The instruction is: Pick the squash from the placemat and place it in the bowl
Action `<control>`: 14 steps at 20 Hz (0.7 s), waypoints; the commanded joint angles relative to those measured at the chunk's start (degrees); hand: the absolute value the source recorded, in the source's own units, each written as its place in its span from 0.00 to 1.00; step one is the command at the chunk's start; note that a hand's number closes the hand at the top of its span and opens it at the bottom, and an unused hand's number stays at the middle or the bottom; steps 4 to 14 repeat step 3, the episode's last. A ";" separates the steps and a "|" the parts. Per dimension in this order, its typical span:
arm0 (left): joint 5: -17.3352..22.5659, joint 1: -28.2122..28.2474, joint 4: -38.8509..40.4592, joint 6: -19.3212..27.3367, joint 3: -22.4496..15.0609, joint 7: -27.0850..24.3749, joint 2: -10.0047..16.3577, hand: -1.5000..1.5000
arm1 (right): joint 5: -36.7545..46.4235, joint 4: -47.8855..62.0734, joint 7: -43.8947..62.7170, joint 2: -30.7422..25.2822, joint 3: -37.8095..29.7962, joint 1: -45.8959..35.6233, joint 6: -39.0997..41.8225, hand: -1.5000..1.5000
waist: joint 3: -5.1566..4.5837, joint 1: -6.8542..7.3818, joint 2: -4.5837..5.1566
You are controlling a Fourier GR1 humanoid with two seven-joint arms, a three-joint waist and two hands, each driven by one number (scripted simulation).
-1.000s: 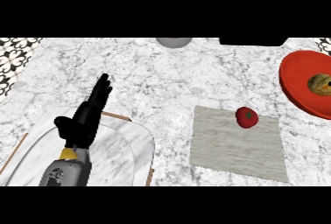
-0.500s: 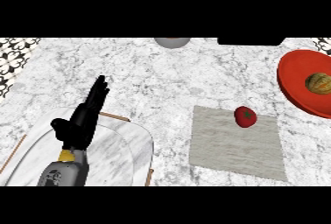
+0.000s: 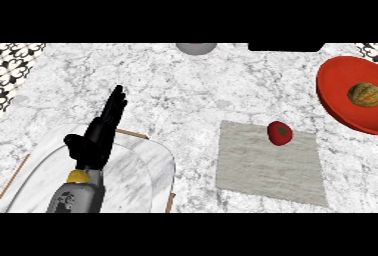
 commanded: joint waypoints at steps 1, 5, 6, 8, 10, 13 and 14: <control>-0.88 -2.83 -0.09 1.95 0.53 2.58 -0.54 0.50 | -0.26 -0.76 -7.24 0.68 0.40 4.67 6.00 0.00 | 0.02 -0.39 -0.10; 1.78 -2.60 0.90 -1.09 2.35 1.36 1.40 0.50 | -0.15 -1.05 -6.25 1.46 0.73 3.58 5.14 0.00 | 0.09 0.42 0.17; 1.78 -2.60 0.90 -1.09 2.35 1.36 1.40 0.50 | -0.15 -1.05 -6.25 1.46 0.73 3.58 5.14 0.00 | 0.09 0.42 0.17; 1.78 -2.60 0.90 -1.09 2.35 1.36 1.40 0.50 | -0.15 -1.05 -6.25 1.46 0.73 3.58 5.14 0.00 | 0.09 0.42 0.17; 1.78 -2.60 0.90 -1.09 2.35 1.36 1.40 0.50 | -0.15 -1.05 -6.25 1.46 0.73 3.58 5.14 0.00 | 0.09 0.42 0.17; 1.78 -2.60 0.90 -1.09 2.35 1.36 1.40 0.50 | -0.15 -1.05 -6.25 1.46 0.73 3.58 5.14 0.00 | 0.09 0.42 0.17; 1.78 -2.60 0.90 -1.09 2.35 1.36 1.40 0.50 | -0.15 -1.05 -6.25 1.46 0.73 3.58 5.14 0.00 | 0.09 0.42 0.17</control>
